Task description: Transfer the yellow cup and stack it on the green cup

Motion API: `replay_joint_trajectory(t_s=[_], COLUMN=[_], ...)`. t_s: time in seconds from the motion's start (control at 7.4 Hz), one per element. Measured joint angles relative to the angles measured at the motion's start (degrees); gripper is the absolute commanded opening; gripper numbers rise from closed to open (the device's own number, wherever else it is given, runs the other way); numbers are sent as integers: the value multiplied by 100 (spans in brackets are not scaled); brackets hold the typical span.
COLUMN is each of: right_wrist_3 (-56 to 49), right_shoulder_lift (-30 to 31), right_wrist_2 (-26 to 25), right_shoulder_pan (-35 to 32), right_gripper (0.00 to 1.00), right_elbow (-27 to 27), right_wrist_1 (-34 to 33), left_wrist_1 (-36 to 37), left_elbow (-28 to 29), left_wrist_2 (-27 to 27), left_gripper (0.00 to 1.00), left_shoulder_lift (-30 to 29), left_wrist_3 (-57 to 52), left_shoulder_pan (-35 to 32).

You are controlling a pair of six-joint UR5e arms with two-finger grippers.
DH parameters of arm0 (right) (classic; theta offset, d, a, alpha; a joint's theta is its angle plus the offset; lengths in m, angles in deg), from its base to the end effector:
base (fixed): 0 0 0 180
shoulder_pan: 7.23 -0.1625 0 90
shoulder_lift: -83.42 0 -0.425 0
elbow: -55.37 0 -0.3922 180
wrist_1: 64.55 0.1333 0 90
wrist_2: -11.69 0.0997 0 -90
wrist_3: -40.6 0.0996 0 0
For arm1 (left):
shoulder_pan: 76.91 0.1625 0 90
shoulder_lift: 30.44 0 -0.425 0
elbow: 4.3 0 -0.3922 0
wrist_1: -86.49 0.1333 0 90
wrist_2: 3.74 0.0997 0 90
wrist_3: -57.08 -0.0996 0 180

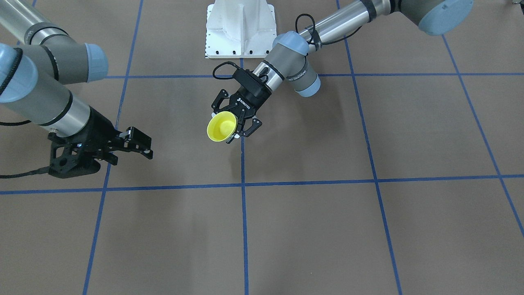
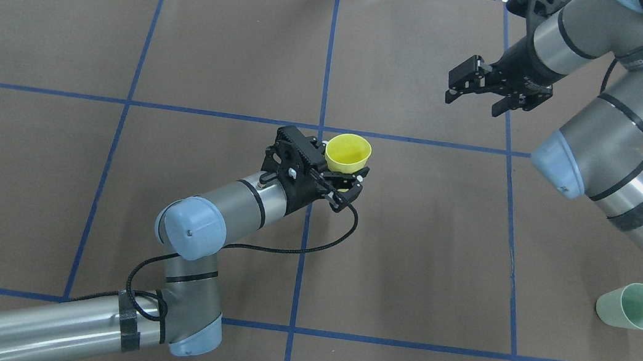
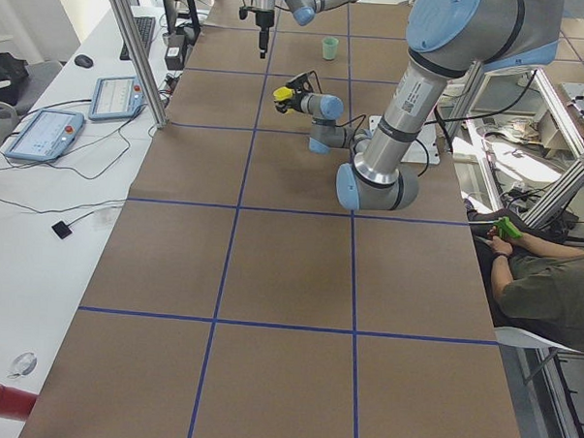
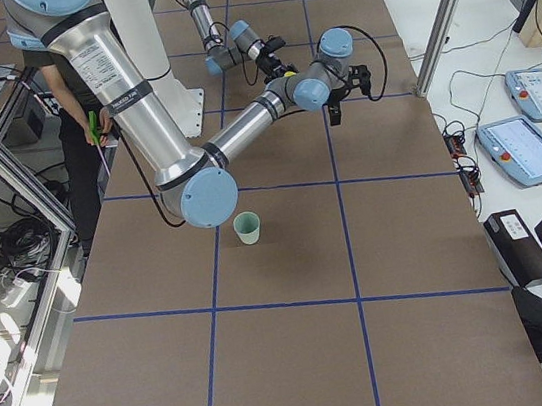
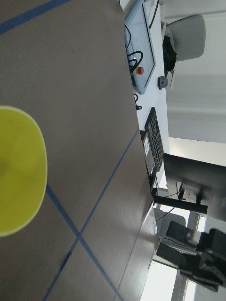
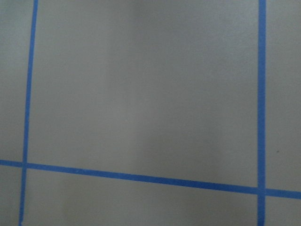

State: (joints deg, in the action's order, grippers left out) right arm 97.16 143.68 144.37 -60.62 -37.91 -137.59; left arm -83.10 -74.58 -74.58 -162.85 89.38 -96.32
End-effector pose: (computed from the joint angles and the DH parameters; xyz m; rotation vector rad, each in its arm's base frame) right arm -0.3407 -0.5689 0.2885 0.0648 -1.0765 -0.0109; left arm 0.6232 -0.3956 0.2076 1.2845 1.2276 0.1845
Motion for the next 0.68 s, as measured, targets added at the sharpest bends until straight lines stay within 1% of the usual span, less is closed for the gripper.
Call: replay_joint_trajectory(t_s=[0.14, 0.27, 0.68], right_wrist_3=[157, 273, 477], right_shoulder_lift=[12, 46, 135], right_wrist_2=[10, 21, 85], right_shoulder_pan=[223, 401, 752], right_gripper=[100, 100, 99], right_elbow=[-49, -163, -554], right_wrist_1=[342, 600, 776], left_wrist_1=[-91, -212, -316], left_elbow=[-9, -11, -35], left_wrist_2=[-2, -4, 2], left_gripper=[53, 54, 59], left_shoulder_lift=[-8, -7, -36], left_wrist_3=[-15, -22, -27], left_shoulder_pan=[72, 196, 560])
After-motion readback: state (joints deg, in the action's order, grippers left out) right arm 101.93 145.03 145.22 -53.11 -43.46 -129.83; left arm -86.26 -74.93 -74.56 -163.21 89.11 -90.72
